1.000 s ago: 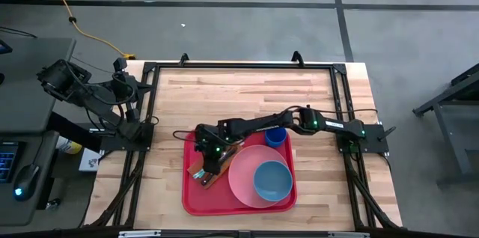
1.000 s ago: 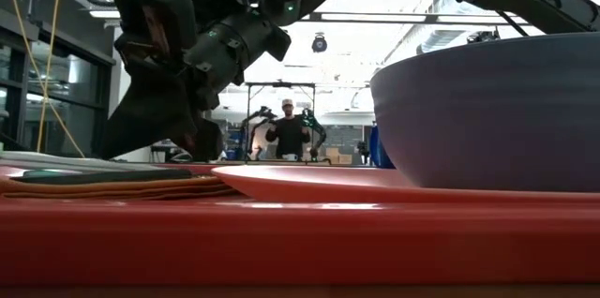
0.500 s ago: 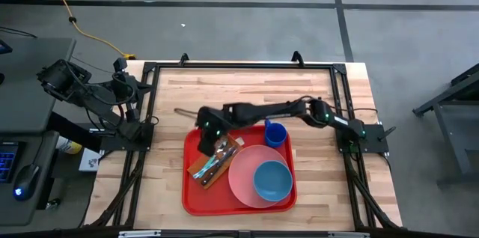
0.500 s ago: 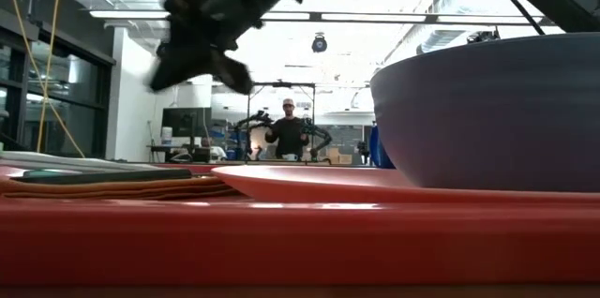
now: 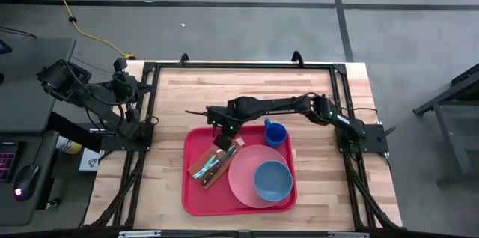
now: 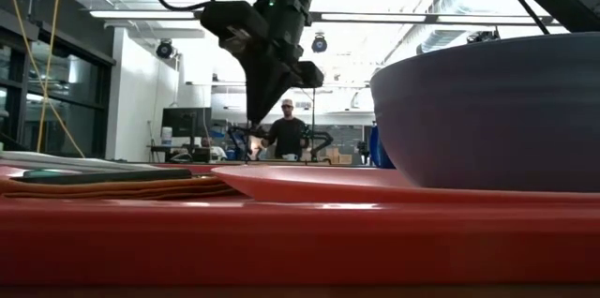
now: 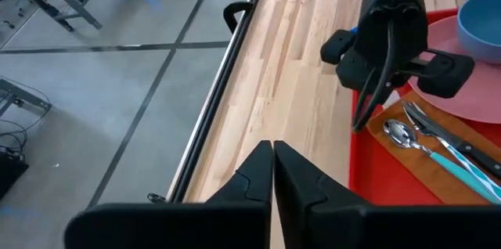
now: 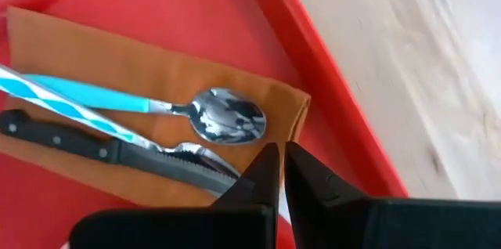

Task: Set up tray
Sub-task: Adjust the orange napkin on the red serving tray

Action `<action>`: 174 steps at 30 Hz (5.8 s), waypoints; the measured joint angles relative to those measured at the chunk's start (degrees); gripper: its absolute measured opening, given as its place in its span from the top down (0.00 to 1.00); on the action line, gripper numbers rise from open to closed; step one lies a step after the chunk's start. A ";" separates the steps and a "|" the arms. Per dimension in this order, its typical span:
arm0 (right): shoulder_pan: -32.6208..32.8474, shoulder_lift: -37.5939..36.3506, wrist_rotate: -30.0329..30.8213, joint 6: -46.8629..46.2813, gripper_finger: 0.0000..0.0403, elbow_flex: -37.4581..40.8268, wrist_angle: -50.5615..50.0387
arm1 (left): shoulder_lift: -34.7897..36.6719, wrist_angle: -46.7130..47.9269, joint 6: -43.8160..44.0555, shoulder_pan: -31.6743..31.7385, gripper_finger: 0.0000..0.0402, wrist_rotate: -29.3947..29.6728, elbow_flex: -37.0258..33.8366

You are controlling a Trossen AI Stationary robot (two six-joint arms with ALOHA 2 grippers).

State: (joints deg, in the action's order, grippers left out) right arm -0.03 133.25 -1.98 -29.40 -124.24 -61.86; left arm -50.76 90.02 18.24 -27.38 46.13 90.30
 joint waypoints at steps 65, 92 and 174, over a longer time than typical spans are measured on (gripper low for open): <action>25.30 -38.34 39.67 -1.62 1.00 0.46 -26.02 | -24.01 -68.02 32.61 -0.02 0.98 -45.35 -56.21; 26.03 -38.34 40.61 -2.71 1.00 0.46 -28.16 | -31.69 -76.94 33.29 -0.02 0.98 -56.53 -56.39; 15.37 -74.81 12.81 -45.70 0.58 112.19 62.29 | -31.61 -76.15 31.30 0.00 0.88 -50.90 -56.30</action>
State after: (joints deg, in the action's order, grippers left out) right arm 15.33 58.44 10.83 -75.10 -12.05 0.43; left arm -82.37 13.87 49.54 -27.38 -4.78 34.00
